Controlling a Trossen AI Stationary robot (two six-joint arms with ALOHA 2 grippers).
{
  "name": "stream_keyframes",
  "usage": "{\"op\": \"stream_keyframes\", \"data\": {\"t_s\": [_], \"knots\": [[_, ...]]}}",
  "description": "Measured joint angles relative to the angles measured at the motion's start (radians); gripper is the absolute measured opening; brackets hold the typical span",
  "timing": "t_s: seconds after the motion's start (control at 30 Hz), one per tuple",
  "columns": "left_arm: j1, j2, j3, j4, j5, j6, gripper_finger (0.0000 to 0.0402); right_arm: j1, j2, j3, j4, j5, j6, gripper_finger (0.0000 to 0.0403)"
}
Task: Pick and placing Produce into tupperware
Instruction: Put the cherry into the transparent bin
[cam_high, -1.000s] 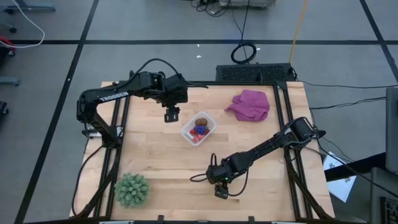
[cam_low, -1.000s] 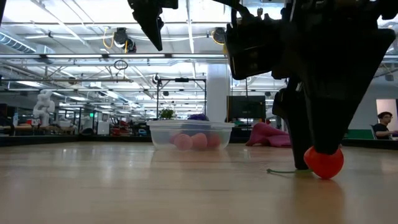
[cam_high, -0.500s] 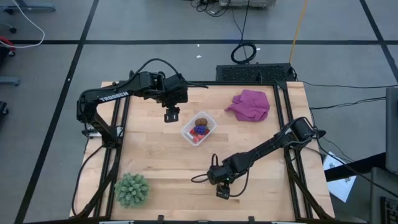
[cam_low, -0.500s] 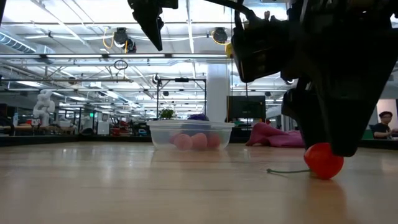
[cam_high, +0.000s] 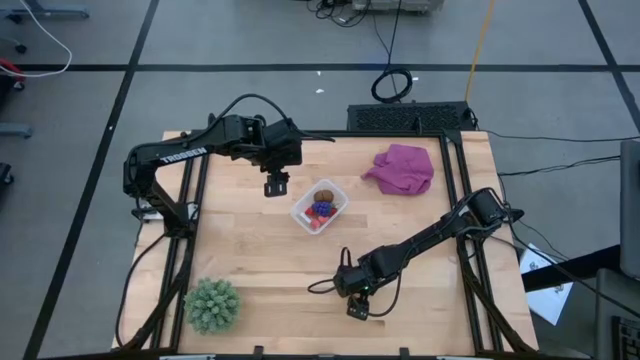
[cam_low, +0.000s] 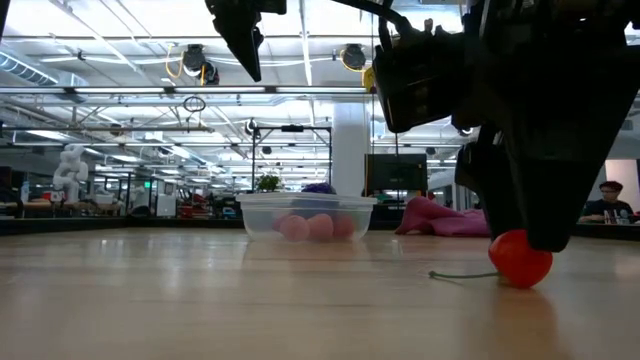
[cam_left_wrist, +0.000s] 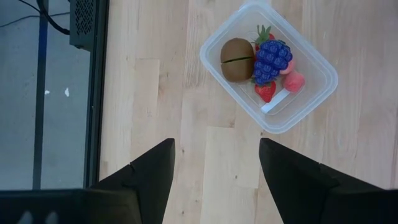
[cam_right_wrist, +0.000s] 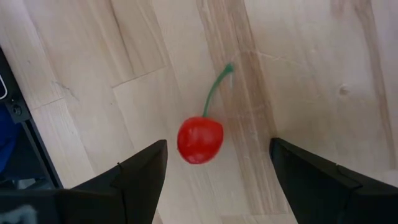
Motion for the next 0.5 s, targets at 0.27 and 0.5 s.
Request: {"op": "stream_keyframes", "data": {"t_s": [0.27, 0.5], "knots": [[0.0, 0.0, 0.0, 0.0, 0.0, 0.0, 0.0239, 0.0, 0.001, 0.0, 0.02, 0.0, 0.024, 0.0281], [0.0, 0.0, 0.0, 0.0, 0.0, 0.0, 0.0239, 0.0, 0.001, 0.0, 0.03, 0.001, 0.04, 0.0279]]}}
